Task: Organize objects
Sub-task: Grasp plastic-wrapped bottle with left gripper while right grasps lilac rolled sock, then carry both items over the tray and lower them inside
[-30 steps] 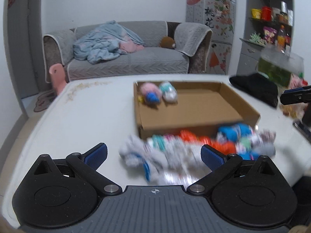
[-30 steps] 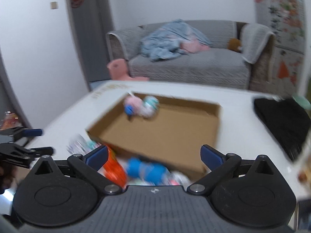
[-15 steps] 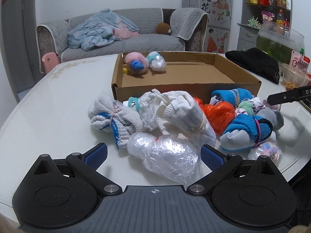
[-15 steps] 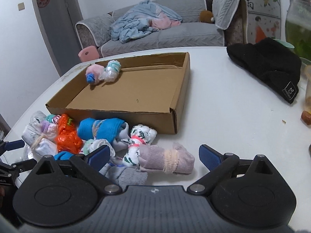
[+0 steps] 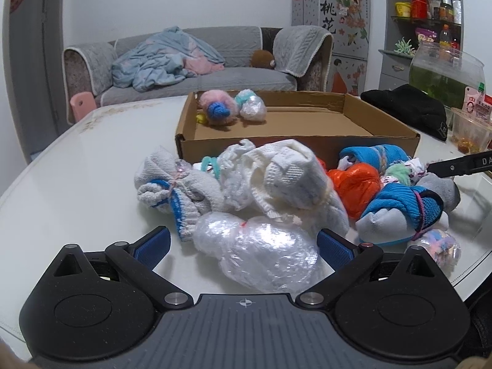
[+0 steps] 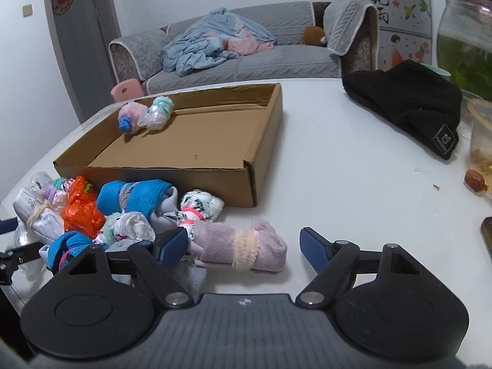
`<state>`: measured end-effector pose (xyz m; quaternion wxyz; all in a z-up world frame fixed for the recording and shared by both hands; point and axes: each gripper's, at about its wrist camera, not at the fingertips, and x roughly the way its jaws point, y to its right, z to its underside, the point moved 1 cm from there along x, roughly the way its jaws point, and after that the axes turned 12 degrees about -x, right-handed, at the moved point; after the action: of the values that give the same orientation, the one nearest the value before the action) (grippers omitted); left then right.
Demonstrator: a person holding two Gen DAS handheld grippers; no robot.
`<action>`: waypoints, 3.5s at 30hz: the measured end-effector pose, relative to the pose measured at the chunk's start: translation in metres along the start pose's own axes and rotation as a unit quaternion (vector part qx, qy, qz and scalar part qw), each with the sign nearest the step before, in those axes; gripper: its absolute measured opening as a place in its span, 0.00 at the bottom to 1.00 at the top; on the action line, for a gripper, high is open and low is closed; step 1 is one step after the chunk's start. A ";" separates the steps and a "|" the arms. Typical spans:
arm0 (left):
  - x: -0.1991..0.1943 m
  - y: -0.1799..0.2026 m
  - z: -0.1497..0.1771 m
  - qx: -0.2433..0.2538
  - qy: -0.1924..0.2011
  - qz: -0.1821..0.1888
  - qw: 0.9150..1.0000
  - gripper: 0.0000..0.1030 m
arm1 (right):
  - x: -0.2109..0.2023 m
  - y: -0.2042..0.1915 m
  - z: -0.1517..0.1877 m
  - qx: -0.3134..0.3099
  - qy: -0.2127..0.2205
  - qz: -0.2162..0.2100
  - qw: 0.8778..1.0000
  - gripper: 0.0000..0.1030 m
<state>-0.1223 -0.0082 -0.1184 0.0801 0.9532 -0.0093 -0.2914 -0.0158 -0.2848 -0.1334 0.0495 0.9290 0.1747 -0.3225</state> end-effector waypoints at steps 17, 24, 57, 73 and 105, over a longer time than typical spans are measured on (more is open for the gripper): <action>0.002 0.016 0.009 -0.001 0.002 0.008 1.000 0.85 | -0.010 0.006 0.010 0.001 0.009 0.023 1.000 0.58; -0.005 0.008 0.006 -0.006 0.002 -0.001 1.000 0.66 | -0.017 0.011 0.009 0.003 0.013 0.028 1.000 0.58; -0.050 -0.022 -0.142 0.053 0.081 0.000 0.995 0.66 | -0.053 -0.008 -0.109 -0.092 0.127 0.004 0.988 0.58; 0.053 0.018 -0.207 0.099 -0.022 0.055 0.993 0.67 | 0.009 -0.058 -0.161 -0.188 0.118 -0.128 0.967 0.58; 0.194 0.007 -0.159 0.254 -0.162 0.049 0.952 0.67 | 0.142 -0.111 -0.159 -0.271 -0.080 -0.172 0.944 0.59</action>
<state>0.1275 -0.0044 -0.0950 -0.1531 0.8806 -0.1426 -0.4252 0.1409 -0.1070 -0.0929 0.2565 0.8074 0.4082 -0.3401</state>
